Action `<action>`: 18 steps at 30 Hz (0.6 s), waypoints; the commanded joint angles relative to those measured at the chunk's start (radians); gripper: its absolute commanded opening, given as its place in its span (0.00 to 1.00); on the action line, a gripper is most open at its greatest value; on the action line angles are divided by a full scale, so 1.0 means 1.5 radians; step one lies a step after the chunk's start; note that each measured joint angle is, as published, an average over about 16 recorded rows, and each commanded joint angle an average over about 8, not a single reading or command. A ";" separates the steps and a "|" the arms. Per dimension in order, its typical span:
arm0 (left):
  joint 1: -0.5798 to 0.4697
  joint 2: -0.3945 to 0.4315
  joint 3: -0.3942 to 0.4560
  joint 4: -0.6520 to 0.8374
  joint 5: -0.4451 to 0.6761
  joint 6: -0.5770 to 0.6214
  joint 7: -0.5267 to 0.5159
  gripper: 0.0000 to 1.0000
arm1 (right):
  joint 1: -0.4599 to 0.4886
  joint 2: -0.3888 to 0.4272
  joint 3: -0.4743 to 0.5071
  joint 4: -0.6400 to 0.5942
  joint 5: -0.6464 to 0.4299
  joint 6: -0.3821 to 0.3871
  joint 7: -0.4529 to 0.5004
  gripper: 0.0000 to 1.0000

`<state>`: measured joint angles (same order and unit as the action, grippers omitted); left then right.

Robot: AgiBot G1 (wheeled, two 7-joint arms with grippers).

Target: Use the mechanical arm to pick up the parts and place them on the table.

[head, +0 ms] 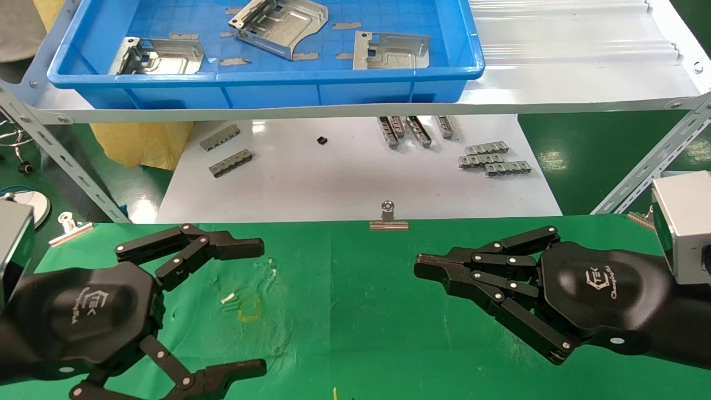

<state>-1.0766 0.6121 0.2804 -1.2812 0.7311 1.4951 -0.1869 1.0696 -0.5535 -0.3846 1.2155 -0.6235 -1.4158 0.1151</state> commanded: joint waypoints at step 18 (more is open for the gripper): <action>0.000 0.000 0.000 0.000 0.000 0.000 0.000 1.00 | 0.000 0.000 0.000 0.000 0.000 0.000 0.000 0.00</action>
<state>-1.0765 0.6121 0.2803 -1.2814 0.7311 1.4950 -0.1870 1.0696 -0.5535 -0.3846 1.2155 -0.6235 -1.4158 0.1151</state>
